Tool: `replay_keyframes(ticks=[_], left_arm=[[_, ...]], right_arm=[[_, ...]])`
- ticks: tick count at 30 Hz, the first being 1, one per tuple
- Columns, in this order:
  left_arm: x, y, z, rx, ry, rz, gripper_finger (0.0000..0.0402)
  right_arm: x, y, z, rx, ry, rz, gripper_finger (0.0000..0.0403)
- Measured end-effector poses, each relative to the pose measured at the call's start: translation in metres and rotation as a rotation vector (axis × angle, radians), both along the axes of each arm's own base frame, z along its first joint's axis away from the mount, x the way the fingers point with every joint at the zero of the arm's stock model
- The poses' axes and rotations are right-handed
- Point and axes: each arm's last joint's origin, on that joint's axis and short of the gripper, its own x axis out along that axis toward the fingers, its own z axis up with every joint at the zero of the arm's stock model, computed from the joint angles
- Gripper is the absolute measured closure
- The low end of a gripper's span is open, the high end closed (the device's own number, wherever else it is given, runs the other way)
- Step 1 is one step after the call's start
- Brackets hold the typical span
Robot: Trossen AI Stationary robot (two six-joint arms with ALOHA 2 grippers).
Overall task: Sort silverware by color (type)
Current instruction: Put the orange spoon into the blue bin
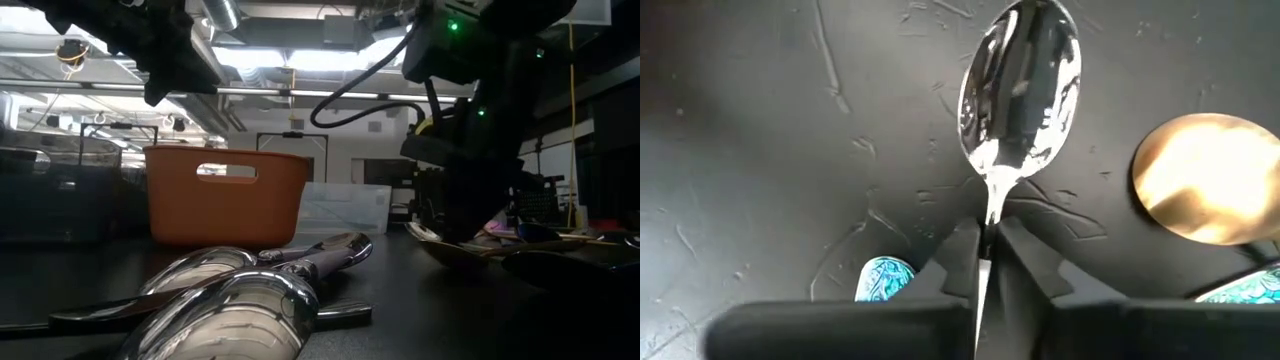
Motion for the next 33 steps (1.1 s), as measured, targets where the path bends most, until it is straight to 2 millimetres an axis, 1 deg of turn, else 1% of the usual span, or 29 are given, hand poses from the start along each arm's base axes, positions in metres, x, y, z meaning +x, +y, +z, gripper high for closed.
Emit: replay_keyframes(ticks=[2,6,10,19,24,33], left_arm=[[0.0,0.0,0.0,0.0,0.0,0.0,0.0315],[0.0,0.0,0.0,0.0,0.0,0.0,0.0315],[0.0,0.0,0.0,0.0,0.0,0.0,0.0316],[0.0,0.0,0.0,-0.003,0.0,0.001,0.0315],[0.0,0.0,0.0,-0.003,0.0,0.001,0.0315],[0.0,0.0,0.0,-0.002,0.0,0.001,0.0315]], right_arm=[[0.0,0.0,0.0,-0.007,0.0,0.0,0.0398],[0.0,0.0,-0.001,-0.011,0.001,0.001,0.039],[0.0,0.0,-0.001,-0.026,-0.002,0.021,0.0399],[0.001,-0.001,0.001,-0.049,-0.002,0.091,0.0401],[-0.002,-0.002,0.007,-0.086,-0.01,0.121,0.0402],[-0.004,-0.005,0.032,-0.157,-0.092,0.167,0.0402]])
